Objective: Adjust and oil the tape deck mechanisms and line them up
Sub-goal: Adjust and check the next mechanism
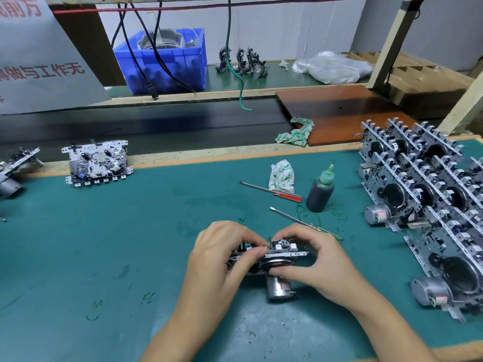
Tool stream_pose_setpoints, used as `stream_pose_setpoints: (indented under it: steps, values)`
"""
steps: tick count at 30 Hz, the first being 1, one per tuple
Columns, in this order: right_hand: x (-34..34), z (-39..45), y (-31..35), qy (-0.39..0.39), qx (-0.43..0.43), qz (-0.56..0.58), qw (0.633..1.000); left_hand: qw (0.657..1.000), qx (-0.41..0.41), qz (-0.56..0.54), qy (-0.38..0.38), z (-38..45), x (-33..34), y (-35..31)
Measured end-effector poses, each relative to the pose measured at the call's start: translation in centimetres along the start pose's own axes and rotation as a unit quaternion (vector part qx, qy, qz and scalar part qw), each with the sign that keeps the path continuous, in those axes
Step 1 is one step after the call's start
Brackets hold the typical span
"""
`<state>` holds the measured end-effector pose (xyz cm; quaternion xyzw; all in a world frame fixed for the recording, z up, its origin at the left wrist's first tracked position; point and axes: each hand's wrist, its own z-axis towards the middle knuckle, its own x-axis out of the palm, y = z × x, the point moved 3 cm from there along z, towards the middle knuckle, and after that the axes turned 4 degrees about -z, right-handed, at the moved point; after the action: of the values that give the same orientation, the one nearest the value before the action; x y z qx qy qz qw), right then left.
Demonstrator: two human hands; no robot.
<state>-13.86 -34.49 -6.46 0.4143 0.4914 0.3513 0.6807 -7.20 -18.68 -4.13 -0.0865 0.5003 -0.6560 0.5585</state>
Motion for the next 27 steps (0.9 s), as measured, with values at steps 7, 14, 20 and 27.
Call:
stream_pose_setpoints:
  steps: [7, 14, 20, 27]
  values:
    - [0.2, 0.0, -0.5, 0.006, 0.001, 0.003, 1.0, 0.999, 0.02, 0.025, -0.007, 0.2, 0.1, 0.0]
    - [-0.6, 0.7, 1.1, -0.025, -0.075, -0.114, 0.99, 0.993, 0.103, 0.042, 0.03, 0.5, -0.9, 0.3]
    - [-0.2, 2.2, 2.1, -0.117, -0.246, -0.406, 0.872, 0.918, 0.312, 0.243, -0.024, 0.5, 0.5, 0.8]
    - [-2.5, 0.5, 0.4, -0.184, -0.181, -0.415, 0.873, 0.962, 0.174, 0.202, 0.056, 0.8, 1.8, 3.3]
